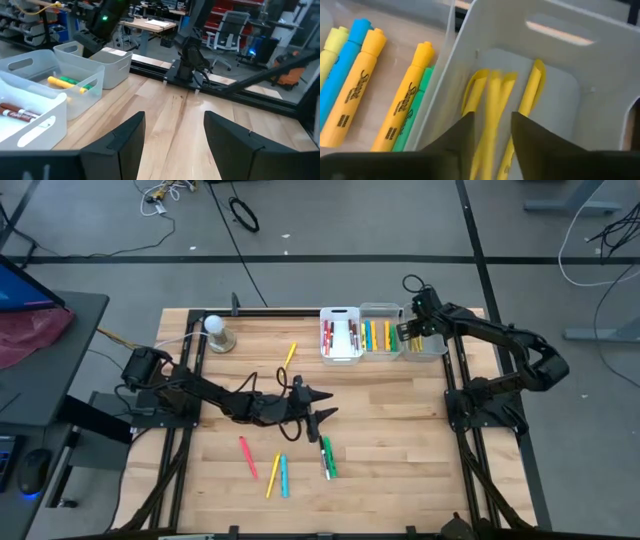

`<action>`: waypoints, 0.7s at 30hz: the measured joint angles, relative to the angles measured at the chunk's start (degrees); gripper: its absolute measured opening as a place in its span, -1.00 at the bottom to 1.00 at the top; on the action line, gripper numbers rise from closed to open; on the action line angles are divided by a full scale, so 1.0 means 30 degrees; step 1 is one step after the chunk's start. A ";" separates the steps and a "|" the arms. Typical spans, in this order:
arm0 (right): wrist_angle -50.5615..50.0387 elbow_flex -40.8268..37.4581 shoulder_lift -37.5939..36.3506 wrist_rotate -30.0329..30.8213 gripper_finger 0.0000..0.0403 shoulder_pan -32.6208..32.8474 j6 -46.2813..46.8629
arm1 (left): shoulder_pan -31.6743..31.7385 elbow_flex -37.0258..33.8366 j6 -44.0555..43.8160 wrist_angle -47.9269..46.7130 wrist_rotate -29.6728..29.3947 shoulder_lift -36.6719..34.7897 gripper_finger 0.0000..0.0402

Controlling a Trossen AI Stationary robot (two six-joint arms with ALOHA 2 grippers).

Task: Pick & Place Markers
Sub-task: Put the yellow pen into the gray bin

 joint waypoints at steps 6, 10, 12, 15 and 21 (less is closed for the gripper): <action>0.0227 -0.0022 -0.0176 0.0285 -0.05 0.0396 -0.0837 | -0.0397 0.0000 0.0449 0.0000 -0.0003 0.0000 0.04; 0.0701 -0.0022 -0.1043 0.0179 -0.01 0.1221 -0.1850 | -0.0876 0.0000 0.0466 0.0000 -0.0444 -0.0007 0.04; 0.0836 -0.0022 -0.1753 0.0200 -0.01 0.1934 -0.2092 | -0.1247 0.0000 0.0530 -0.0007 -0.1336 -0.0007 0.04; 0.0824 -0.0022 -0.3091 0.0130 -0.03 0.3638 -0.2527 | -0.1870 0.0000 0.0834 -0.0060 -0.2995 -0.0007 0.04; 0.0608 -0.0071 -0.5805 0.0001 -0.10 0.9102 -0.2057 | -0.3623 0.1319 0.2104 -0.2542 -0.7337 -0.0022 0.04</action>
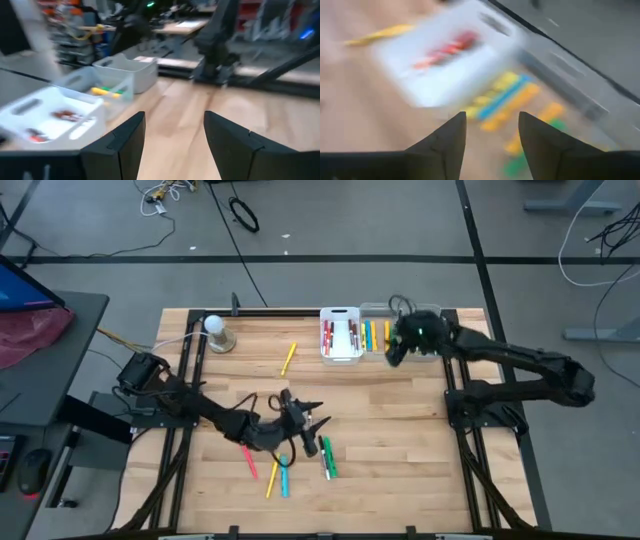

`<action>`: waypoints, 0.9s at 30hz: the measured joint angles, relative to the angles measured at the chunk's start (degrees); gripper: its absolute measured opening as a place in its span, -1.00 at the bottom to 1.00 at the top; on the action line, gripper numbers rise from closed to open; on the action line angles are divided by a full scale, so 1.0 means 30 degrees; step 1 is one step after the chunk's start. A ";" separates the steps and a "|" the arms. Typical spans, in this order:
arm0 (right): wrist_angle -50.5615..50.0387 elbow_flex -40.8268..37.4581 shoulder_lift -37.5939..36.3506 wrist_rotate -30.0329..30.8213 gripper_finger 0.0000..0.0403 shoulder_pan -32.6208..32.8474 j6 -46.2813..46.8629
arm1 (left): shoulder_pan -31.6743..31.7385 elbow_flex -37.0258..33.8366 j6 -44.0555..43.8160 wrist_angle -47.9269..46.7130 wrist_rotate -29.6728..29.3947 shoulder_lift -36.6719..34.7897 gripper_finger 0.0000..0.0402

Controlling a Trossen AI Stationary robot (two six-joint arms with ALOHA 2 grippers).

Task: Pick & Place Markers
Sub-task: Put the yellow pen into the gray bin

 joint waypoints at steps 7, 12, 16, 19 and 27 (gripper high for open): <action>0.5404 -0.2940 -0.1368 0.0104 -0.18 0.8622 0.0160 | -0.2067 0.5081 -0.3007 -1.1672 -0.3685 0.0000 0.04; 1.1845 -0.6431 -0.0784 0.0153 -0.22 1.3401 -0.0394 | -0.2905 0.7785 -0.9940 -1.9346 -0.1563 -0.0029 0.04; 1.5413 -0.8619 -0.0320 0.0145 -0.22 1.5202 0.0578 | -0.3276 0.8152 -1.6088 -2.3631 0.2583 -0.0029 0.04; 1.5879 -0.9609 -0.0281 0.0214 -0.22 1.5611 0.1293 | -0.3345 0.8158 -2.0340 -2.6345 0.5907 0.0129 0.04; 1.6068 -1.0216 -0.0274 0.0209 -0.22 1.5655 0.2524 | -0.4027 0.8152 -2.6145 -2.8405 0.9845 0.2006 0.04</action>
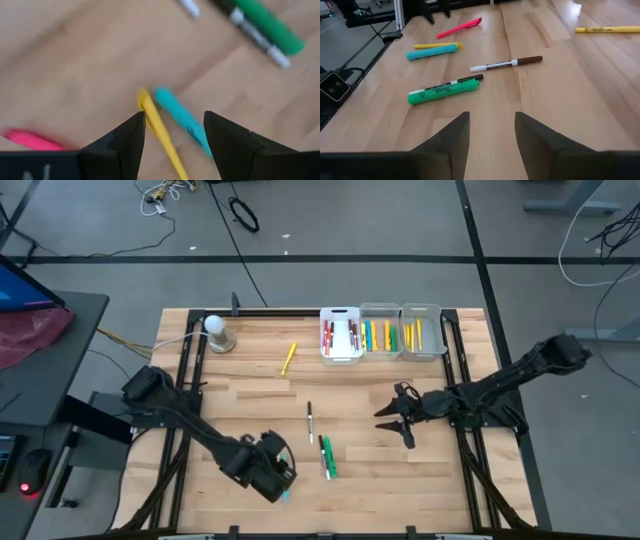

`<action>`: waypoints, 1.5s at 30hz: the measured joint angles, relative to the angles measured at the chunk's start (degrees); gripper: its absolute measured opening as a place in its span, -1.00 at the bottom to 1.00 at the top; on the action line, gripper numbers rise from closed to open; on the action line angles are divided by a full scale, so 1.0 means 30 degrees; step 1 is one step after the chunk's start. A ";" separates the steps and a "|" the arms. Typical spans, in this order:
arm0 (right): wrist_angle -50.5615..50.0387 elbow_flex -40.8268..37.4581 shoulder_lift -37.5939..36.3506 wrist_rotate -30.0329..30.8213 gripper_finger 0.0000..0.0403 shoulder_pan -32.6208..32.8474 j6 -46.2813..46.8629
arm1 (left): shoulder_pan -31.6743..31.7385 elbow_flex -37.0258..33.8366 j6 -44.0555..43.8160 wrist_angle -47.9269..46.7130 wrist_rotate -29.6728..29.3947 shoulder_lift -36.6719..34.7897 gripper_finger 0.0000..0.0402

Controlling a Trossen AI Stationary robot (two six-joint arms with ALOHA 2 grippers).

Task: Pick & Place Markers
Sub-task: Put the yellow pen into the gray bin

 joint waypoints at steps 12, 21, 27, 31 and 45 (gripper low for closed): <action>0.1946 0.0000 0.0000 0.0007 -0.22 -0.0066 -0.1924 | -0.1038 0.0000 -0.3326 0.0669 0.2833 0.2744 0.04; 0.1997 0.0000 0.0000 0.0007 -0.22 -0.0066 -0.2001 | -0.0913 0.0079 -0.3663 0.0452 0.2175 0.3837 0.03; 0.1998 0.0000 0.0000 0.0007 -0.22 -0.0066 -0.2001 | -0.0879 0.0089 -0.3666 0.0383 0.1529 0.4049 -0.17; 0.1994 0.0000 0.0000 0.0007 -0.22 -0.0066 -0.2008 | -0.0848 0.0080 -0.3666 0.0344 0.1136 0.4085 -0.43; 0.1988 0.0000 0.0000 0.1560 -0.22 -0.0066 -0.2067 | 0.0383 -0.0089 -0.4630 -0.2668 -0.2004 0.4068 -0.87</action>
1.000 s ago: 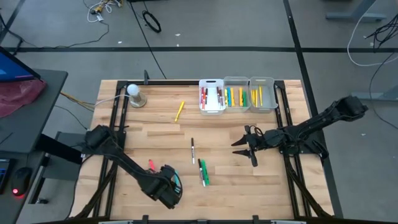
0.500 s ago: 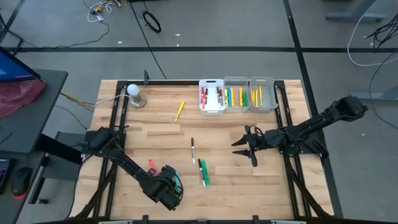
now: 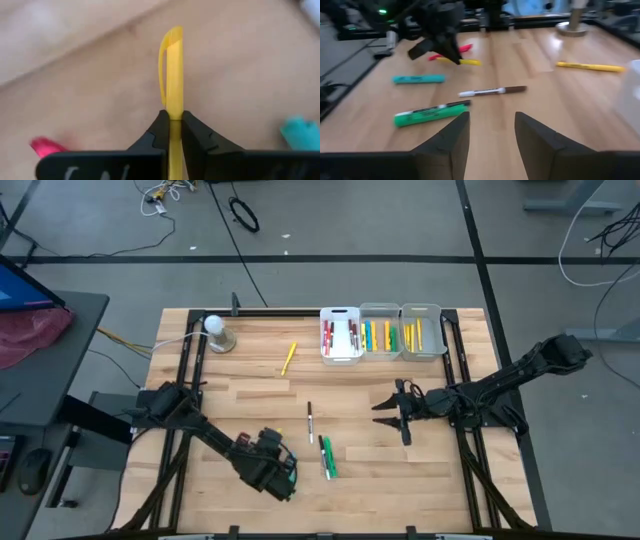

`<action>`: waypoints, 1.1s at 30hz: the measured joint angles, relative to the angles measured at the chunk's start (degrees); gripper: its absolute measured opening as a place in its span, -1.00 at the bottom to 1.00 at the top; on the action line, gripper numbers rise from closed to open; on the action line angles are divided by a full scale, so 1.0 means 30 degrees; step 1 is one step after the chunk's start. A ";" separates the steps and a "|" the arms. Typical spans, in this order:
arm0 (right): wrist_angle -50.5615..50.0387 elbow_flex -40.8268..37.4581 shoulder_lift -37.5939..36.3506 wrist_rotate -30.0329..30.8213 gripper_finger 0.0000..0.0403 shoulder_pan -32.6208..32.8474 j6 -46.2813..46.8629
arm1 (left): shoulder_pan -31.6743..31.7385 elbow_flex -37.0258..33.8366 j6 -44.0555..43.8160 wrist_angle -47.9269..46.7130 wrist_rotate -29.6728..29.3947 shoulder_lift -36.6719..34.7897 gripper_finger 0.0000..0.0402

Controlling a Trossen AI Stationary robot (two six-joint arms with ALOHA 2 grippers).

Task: Pick & Place Markers
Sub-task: Put the yellow pen into the gray bin

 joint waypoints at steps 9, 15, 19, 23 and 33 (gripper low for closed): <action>-0.0001 0.0000 0.0000 0.1890 -0.22 -0.0007 0.0022 | 0.2997 0.0045 0.7190 0.1289 -0.4531 -0.2579 -0.87; 0.0053 0.0000 0.0182 0.1864 -0.14 -0.0301 0.2595 | 0.5196 0.0052 1.7925 1.0080 -0.5468 -0.3234 -0.86; 0.0668 0.0000 0.0950 0.1261 0.07 -0.0299 0.3041 | 0.6243 0.0080 2.4798 1.7989 -0.3049 -0.2675 -0.85; 0.3536 0.0000 0.2124 -0.0614 0.32 -0.0002 0.1541 | 0.6803 0.0074 2.8891 2.3732 -0.0044 -0.2125 -0.85; 0.9953 0.0015 0.2939 -0.0356 0.32 0.0561 -0.0593 | 0.6671 0.0074 3.0500 2.5761 0.1522 -0.1819 -0.84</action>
